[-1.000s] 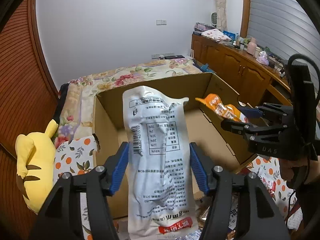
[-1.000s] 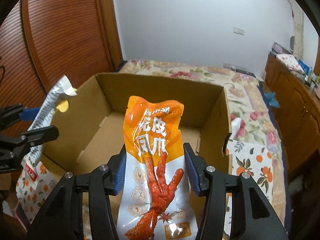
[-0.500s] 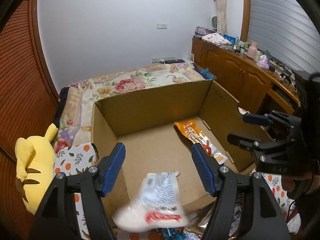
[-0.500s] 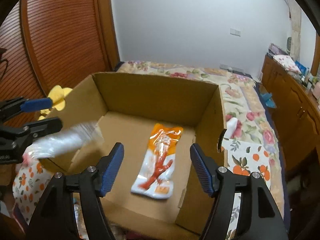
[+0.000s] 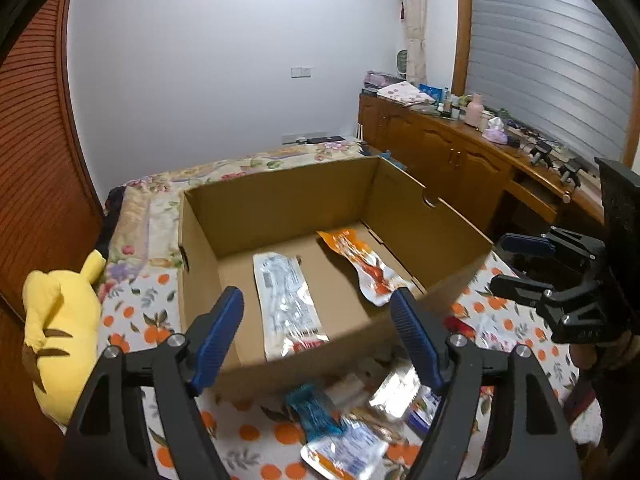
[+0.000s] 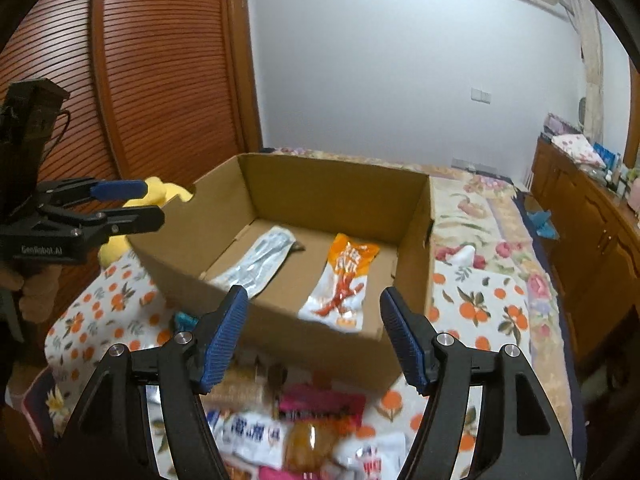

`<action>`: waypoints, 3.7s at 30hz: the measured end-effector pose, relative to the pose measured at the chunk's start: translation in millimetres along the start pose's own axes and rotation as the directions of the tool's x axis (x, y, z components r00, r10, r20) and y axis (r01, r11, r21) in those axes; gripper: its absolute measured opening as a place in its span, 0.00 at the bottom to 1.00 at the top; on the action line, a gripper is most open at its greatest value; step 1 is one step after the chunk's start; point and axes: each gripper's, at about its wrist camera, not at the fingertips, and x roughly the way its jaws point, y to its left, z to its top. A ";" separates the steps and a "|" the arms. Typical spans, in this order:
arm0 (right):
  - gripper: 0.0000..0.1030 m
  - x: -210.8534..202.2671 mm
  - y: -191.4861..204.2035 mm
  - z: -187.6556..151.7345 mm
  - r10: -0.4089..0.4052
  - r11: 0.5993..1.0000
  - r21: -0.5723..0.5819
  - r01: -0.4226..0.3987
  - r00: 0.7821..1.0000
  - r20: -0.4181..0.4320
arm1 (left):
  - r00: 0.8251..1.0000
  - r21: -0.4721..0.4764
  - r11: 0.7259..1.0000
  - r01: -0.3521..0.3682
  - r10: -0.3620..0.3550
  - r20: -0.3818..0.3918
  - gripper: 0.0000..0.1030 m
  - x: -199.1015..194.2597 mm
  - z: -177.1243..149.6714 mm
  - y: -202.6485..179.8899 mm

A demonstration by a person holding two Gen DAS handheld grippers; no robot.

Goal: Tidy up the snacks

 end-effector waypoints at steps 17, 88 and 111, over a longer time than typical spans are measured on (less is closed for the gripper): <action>0.67 -10.7 -20.5 -101.4 -0.074 0.997 0.013 0.076 0.991 -0.111 | 0.998 -0.009 0.999 0.052 -0.053 -0.030 0.78 -11.7 -92.8 -27.0; 0.69 30.1 -45.6 -136.5 -0.111 0.992 0.030 0.123 0.959 -0.262 | 0.970 0.126 0.989 0.072 -0.040 -0.241 0.65 8.9 -168.9 -30.4; 0.69 30.3 -45.2 -136.6 -0.111 0.992 0.029 0.123 0.959 -0.262 | 0.955 0.167 0.979 0.117 -0.065 -0.289 0.73 36.3 -151.3 -36.8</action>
